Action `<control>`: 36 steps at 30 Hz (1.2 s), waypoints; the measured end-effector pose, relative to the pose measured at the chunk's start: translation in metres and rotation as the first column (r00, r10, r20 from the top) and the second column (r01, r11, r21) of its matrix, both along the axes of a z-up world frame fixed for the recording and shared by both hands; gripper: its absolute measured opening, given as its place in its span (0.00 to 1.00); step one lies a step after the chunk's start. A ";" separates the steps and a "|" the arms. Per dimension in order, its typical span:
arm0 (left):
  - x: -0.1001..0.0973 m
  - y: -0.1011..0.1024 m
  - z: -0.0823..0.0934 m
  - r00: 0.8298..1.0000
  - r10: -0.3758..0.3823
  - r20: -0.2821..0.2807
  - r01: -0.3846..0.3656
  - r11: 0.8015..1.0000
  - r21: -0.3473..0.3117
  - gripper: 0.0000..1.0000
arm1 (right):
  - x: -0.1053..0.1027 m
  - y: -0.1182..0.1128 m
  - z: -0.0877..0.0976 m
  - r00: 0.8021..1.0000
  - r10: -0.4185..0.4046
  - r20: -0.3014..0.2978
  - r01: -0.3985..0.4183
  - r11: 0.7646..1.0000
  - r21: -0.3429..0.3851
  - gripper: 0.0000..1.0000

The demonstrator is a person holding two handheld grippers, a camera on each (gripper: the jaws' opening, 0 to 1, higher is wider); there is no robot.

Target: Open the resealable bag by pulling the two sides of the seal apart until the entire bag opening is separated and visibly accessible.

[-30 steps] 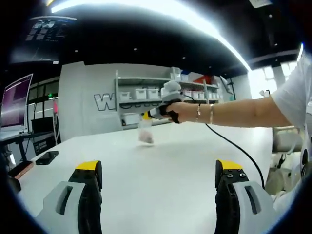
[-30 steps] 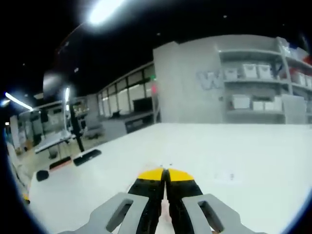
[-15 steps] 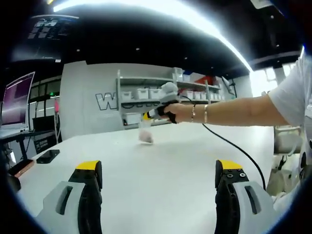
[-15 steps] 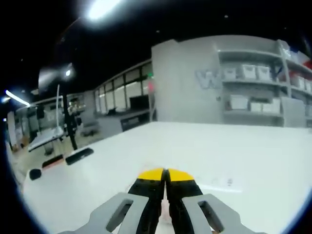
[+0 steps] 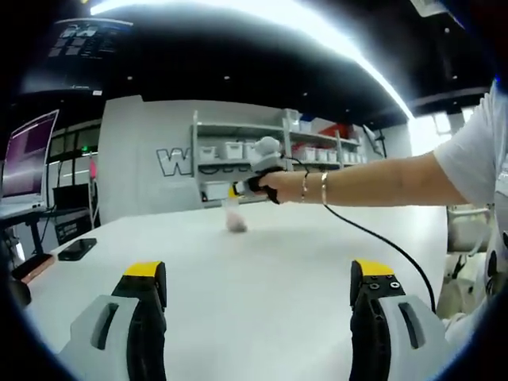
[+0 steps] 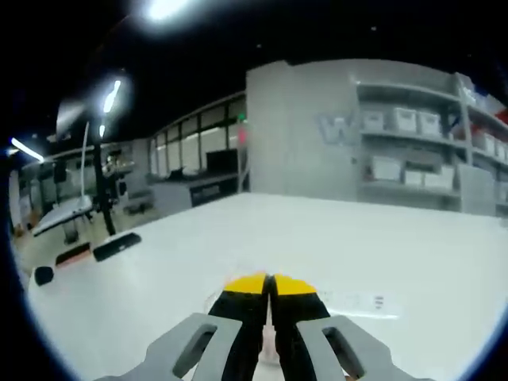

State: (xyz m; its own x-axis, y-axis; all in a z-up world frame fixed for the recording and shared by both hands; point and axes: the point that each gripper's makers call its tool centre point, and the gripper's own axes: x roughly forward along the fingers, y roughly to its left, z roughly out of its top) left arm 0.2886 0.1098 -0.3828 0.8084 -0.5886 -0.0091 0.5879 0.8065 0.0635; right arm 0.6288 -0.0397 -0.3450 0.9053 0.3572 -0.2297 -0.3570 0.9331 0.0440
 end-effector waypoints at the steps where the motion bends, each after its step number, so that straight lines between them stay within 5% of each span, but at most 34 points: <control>1: 0.000 0.000 -0.001 1.000 0.000 -0.001 0.000 1.000 0.001 0.95 | -0.001 0.004 -0.002 1.000 0.007 0.000 -0.007 1.000 -0.003 0.00; 16: -0.001 0.004 0.000 1.000 0.003 0.004 -0.003 1.000 -0.007 0.95 | -0.016 0.049 -0.043 0.992 0.106 -0.064 -0.107 0.994 -0.015 0.02; 36: -0.010 0.009 0.003 1.000 0.011 0.018 -0.011 1.000 -0.016 0.95 | -0.038 0.072 -0.048 0.984 0.170 -0.046 -0.172 0.984 -0.048 0.08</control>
State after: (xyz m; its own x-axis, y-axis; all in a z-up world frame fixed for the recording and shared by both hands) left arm 0.2789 0.1190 -0.3799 0.8148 -0.5795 0.0149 0.5778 0.8139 0.0610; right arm 0.5911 0.0327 -0.3925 0.8213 0.4926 -0.2877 -0.5104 0.8598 0.0152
